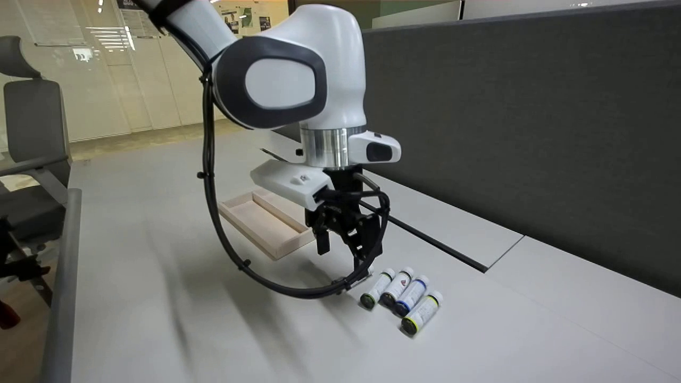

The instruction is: Put one bottle in the tray

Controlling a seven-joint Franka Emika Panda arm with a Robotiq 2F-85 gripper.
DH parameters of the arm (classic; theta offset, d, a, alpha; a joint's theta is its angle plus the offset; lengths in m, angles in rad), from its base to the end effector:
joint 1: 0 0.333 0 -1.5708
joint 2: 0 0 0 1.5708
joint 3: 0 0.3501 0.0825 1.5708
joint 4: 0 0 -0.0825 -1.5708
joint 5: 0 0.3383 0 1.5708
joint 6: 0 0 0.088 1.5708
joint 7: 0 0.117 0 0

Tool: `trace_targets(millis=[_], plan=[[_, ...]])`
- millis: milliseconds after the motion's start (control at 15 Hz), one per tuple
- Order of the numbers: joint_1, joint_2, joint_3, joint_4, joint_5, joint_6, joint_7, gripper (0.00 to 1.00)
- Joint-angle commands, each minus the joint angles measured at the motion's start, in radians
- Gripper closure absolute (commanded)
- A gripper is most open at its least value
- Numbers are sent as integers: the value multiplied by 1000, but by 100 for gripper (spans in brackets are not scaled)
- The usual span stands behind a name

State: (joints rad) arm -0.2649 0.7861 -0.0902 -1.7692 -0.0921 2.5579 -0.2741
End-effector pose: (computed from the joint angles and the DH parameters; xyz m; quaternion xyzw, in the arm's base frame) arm 0.6126 -0.2190 0.1707 0.9983 0.0111 -0.0160 0.0550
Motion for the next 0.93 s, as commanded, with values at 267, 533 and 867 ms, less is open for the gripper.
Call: trace_targets(millis=[267,533,867], plan=[[-33,62,29,76,42,-25,-12,44],[-41,68,25,88,47,-42,-8,72],[-57,76,16,92,53,-64,-4,95]])
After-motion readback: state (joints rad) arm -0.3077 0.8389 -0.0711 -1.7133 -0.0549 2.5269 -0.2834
